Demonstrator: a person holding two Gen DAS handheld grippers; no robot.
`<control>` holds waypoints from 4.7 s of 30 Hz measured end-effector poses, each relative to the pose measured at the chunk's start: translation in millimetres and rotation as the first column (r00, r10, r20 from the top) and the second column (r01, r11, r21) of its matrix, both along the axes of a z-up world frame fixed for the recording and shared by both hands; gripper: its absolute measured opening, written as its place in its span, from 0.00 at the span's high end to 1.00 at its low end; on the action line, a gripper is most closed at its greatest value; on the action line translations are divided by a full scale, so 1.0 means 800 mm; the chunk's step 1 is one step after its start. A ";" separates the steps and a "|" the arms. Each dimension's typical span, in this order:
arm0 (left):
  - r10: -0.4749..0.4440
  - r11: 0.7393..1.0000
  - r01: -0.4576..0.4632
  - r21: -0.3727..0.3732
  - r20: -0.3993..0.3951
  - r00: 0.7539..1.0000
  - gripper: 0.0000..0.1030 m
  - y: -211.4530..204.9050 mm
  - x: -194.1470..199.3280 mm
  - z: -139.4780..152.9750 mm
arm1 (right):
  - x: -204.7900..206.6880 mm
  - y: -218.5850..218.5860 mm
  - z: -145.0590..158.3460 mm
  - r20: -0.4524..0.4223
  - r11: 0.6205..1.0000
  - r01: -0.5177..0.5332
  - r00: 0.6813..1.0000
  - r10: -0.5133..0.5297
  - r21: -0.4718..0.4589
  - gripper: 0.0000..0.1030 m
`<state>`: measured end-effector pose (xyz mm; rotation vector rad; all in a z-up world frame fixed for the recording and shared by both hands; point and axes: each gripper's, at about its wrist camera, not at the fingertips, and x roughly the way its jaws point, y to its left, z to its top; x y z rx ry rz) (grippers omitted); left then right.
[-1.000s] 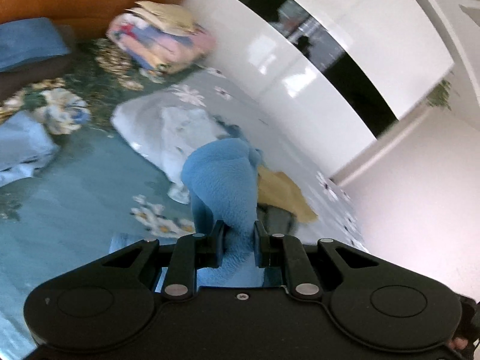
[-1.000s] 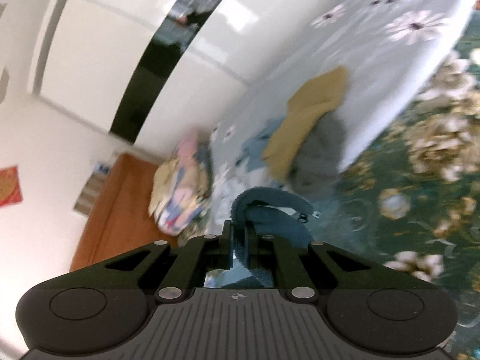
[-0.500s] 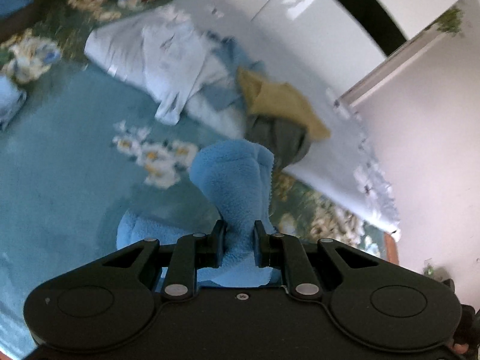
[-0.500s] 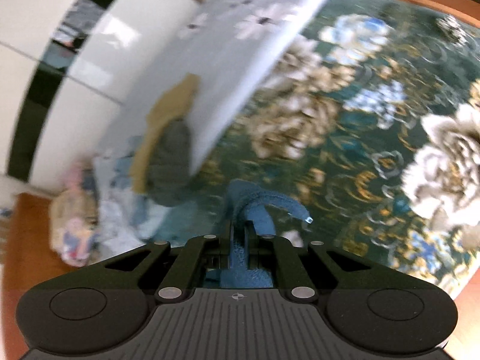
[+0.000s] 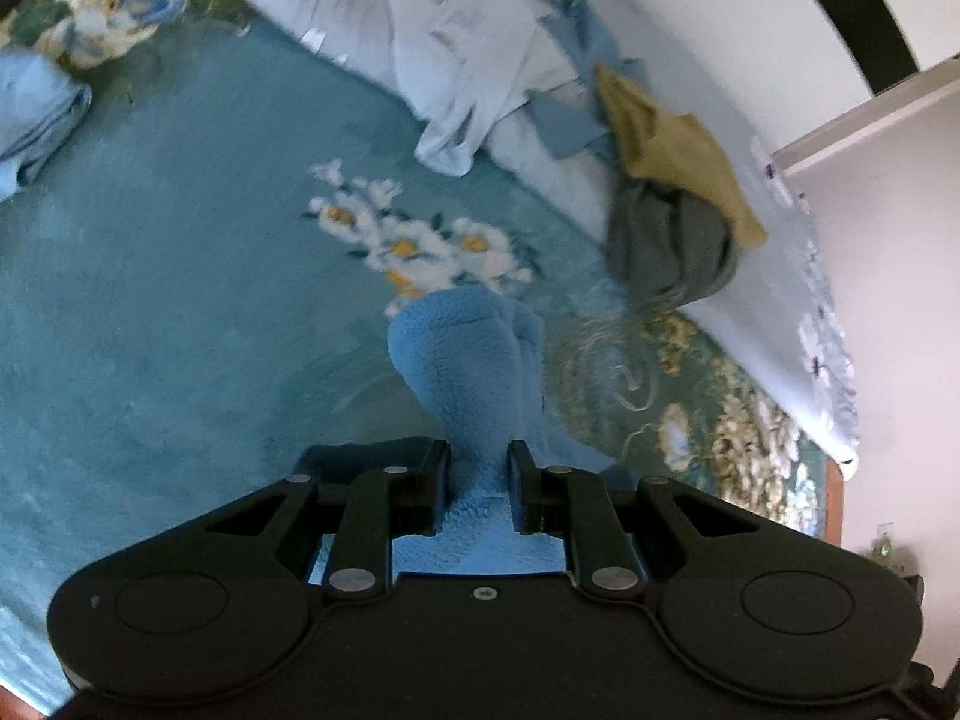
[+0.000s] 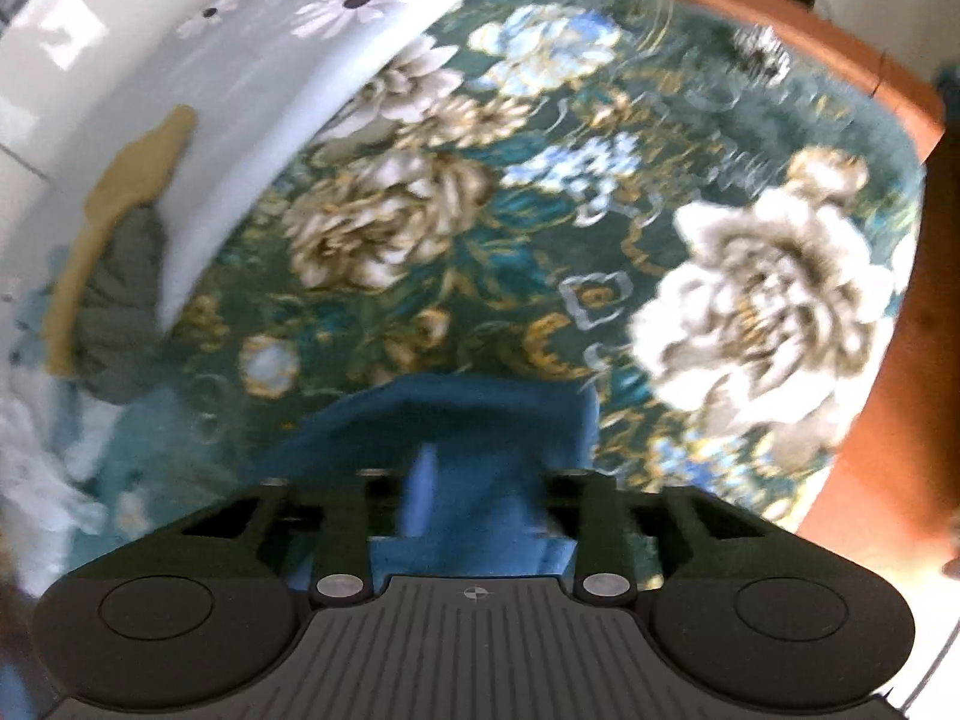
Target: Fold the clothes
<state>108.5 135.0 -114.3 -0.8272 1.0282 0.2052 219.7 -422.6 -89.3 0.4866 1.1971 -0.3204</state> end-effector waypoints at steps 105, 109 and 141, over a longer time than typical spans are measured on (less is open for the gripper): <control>0.117 0.986 -0.136 -0.095 -0.183 0.976 0.37 0.023 0.032 -0.141 | 0.121 0.450 -0.186 -0.070 -0.328 -0.929 -0.344 0.936 0.172 0.49; 0.128 0.985 -0.146 -0.093 -0.176 0.976 0.40 0.023 0.030 -0.138 | 0.116 0.448 -0.182 -0.076 -0.304 -0.937 -0.320 0.944 0.172 0.60; -0.083 0.996 0.089 -0.010 0.271 0.959 0.84 -0.022 0.240 -0.025 | 0.277 0.332 -0.086 0.178 0.493 -0.847 0.463 0.868 -0.201 0.84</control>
